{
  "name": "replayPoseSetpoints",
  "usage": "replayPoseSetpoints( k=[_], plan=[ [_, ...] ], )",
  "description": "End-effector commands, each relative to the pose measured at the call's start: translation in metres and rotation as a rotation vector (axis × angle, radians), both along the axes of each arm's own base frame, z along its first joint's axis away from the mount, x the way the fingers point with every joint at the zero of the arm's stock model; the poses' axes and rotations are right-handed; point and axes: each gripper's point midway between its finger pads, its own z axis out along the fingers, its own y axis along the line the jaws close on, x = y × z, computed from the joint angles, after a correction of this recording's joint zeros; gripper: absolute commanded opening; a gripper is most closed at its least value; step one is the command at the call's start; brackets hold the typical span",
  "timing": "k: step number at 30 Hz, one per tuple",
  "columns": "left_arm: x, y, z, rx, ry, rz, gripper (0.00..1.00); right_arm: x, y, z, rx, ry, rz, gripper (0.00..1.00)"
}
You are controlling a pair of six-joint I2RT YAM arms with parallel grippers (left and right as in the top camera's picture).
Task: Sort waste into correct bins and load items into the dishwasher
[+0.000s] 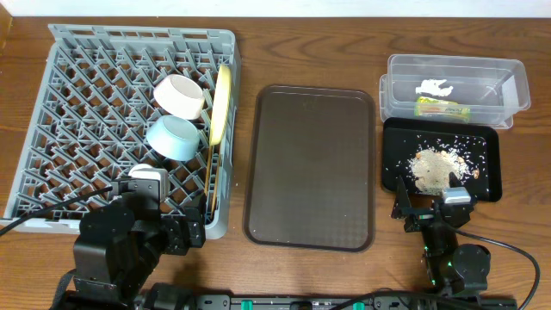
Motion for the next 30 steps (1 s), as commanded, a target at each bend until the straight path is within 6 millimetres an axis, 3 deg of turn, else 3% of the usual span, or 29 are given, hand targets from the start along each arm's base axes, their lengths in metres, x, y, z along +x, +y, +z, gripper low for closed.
replayPoseSetpoints(
  k=[1,6,10,17,24,30],
  plan=[
    [-0.003,0.005,-0.002,0.031,0.0,0.005,0.94,-0.001,0.004,0.0,-0.011,-0.001,0.02,0.99],
    [0.005,0.026,-0.009,0.05,-0.045,0.107,0.95,-0.001,0.004,0.0,-0.011,-0.001,0.021,0.99],
    [0.02,0.034,-0.027,0.038,-0.146,0.156,0.95,-0.001,0.004,0.0,-0.011,-0.001,0.021,0.99],
    [0.045,0.035,-0.061,0.015,-0.401,0.168,0.95,-0.001,0.004,0.0,-0.011,-0.001,0.021,0.99],
    [0.062,0.035,-0.07,-0.009,-0.669,0.172,0.95,-0.001,0.004,0.0,-0.011,-0.001,0.021,0.99],
    [0.065,0.04,-0.082,0.017,-0.694,0.188,0.95,-0.001,0.004,0.0,-0.011,-0.001,0.02,0.99]
  ],
)
